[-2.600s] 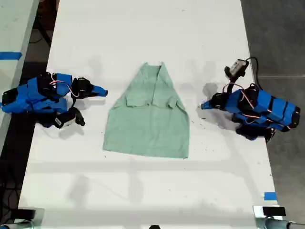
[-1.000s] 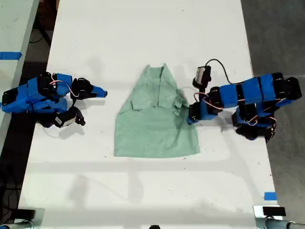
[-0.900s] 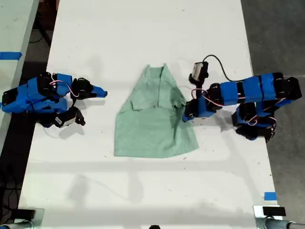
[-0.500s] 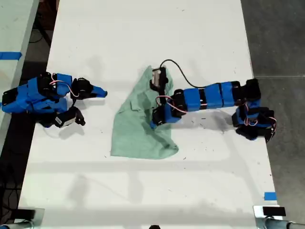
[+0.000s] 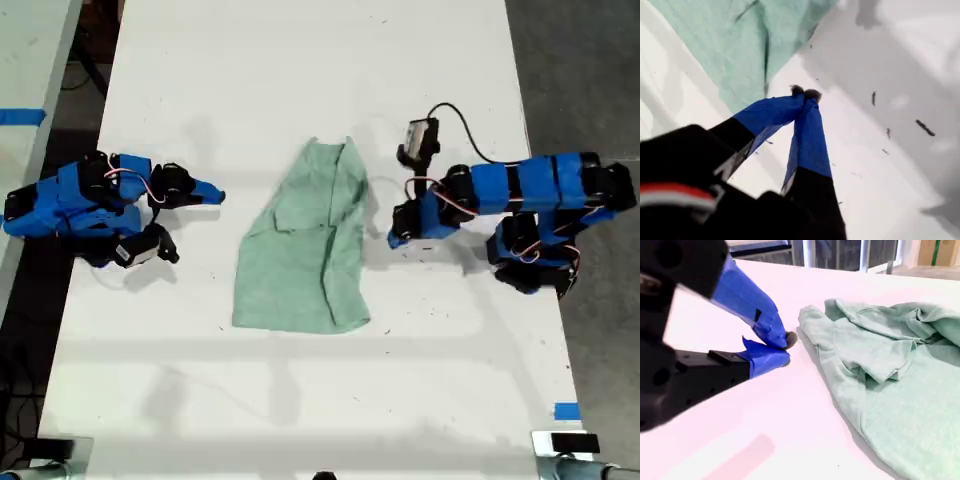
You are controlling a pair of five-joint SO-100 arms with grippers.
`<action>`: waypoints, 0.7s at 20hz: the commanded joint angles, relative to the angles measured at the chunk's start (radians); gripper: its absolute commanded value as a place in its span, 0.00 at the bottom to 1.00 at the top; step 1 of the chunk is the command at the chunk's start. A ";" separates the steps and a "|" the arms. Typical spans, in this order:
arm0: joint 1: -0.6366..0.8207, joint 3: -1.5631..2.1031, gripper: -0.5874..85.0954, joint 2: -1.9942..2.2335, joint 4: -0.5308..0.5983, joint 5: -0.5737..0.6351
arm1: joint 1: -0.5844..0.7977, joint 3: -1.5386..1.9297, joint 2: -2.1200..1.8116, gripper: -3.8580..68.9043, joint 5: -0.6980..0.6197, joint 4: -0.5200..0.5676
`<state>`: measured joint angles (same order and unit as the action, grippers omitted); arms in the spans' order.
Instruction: Fold t shirt
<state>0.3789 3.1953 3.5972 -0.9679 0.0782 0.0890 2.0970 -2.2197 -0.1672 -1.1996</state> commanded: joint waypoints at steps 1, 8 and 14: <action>-0.014 -0.005 0.00 0.006 -0.002 -0.009 | 0.063 0.448 -0.390 0.04 -0.026 0.291; -0.018 -0.003 0.00 0.008 0.000 -0.014 | 0.089 1.019 -1.285 0.08 0.089 -0.018; -0.020 -0.002 0.00 0.008 0.000 -0.014 | 0.098 1.014 -1.284 0.07 0.164 -0.120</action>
<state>0.3774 3.1953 3.5972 -0.9679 0.0782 0.1902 3.0572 -3.4898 0.0169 -1.3085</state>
